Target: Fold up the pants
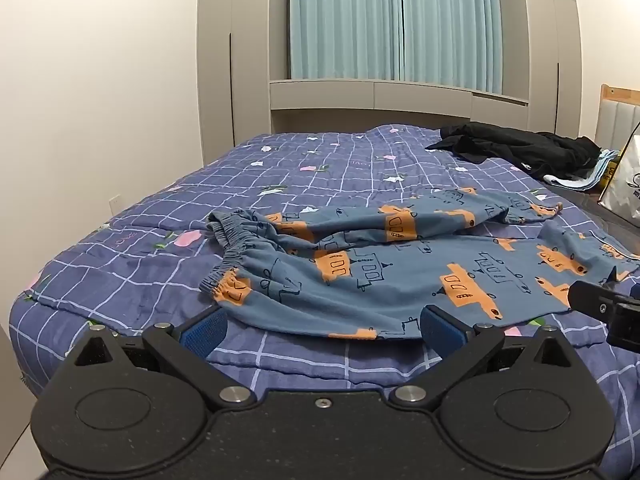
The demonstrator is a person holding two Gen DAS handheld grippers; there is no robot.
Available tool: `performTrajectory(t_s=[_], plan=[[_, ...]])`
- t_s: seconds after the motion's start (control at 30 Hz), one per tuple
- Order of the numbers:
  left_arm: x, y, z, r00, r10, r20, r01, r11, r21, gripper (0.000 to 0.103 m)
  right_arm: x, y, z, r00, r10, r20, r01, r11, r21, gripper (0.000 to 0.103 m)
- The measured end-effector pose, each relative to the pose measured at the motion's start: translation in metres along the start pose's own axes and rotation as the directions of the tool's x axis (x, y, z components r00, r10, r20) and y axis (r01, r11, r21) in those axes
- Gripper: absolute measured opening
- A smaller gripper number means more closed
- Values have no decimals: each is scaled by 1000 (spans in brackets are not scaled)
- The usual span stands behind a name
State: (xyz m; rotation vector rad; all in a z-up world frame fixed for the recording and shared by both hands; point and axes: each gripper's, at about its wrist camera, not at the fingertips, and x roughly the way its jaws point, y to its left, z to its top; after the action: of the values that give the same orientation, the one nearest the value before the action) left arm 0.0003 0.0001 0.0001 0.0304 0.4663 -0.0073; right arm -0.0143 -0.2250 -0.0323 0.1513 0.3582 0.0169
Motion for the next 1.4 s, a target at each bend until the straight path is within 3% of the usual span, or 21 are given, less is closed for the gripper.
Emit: performTrajectory(t_s=[1.4], plan=[[-3,-2,2,1000,2,-1,-2,1000,7,102,-1,0,0,1000,4,6,-4,1000,5,103]])
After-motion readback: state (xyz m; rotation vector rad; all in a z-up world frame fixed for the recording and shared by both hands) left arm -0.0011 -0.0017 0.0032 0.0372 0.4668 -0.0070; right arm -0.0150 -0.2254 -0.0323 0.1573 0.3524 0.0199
